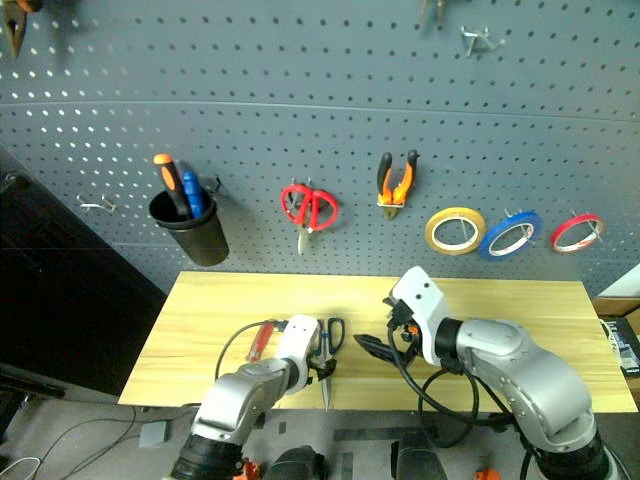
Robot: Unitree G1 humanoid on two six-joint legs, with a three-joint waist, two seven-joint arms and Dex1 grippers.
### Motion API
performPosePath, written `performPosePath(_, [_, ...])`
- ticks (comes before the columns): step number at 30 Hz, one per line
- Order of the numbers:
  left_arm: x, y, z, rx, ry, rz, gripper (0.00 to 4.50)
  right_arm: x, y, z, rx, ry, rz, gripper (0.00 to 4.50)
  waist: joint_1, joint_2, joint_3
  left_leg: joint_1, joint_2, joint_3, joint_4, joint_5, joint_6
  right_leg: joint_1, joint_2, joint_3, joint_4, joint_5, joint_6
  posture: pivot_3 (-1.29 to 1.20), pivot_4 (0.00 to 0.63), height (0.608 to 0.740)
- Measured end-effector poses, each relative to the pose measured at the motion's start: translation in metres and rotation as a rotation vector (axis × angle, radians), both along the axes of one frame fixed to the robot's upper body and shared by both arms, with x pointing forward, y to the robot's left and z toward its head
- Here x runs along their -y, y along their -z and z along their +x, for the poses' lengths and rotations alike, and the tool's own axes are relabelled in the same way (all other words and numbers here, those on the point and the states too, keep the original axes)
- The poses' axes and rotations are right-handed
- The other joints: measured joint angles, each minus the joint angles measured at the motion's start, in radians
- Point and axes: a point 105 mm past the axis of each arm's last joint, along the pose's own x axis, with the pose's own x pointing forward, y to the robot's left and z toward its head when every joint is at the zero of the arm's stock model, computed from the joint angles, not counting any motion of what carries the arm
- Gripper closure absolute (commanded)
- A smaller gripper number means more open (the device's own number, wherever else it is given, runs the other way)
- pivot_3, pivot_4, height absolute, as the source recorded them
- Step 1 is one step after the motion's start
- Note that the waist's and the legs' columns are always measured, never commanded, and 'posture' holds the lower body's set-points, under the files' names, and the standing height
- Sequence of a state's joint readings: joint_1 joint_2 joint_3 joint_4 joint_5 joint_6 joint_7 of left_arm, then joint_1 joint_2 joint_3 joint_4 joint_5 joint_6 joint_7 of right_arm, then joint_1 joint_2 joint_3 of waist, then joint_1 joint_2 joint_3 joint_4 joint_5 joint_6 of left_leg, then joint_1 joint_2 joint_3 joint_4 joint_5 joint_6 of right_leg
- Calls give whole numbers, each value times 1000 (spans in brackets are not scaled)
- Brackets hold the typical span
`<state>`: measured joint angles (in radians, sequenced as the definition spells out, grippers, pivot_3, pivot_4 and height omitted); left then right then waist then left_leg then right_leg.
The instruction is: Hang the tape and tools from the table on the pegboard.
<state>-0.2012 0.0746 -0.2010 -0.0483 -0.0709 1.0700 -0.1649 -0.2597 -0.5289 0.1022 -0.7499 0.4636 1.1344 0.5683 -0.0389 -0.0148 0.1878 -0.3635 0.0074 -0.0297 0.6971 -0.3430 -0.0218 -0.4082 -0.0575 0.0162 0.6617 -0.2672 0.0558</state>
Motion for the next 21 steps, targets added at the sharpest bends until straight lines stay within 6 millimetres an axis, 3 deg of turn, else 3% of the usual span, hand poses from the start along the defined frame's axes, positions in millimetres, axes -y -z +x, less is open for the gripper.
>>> performPosePath(14, [3,2,15,-22,-54,48,446,3,-3,-6,-16,-8,19,10,-3,1,-1,3,-1,-1,0,0,0,3,0,0,0,0,0,-122,197,740])
performPosePath(17, [1,3,16,-26,-54,52,989,4,-3,-5,-14,1,21,0,-3,1,-1,3,-1,-1,0,0,0,4,0,0,0,0,0,-124,196,740])
performPosePath(21, [-7,2,21,-14,-57,57,2234,3,-3,-6,-20,-4,29,0,-3,2,-1,3,-1,-1,0,0,0,4,0,0,0,0,0,-126,194,740])
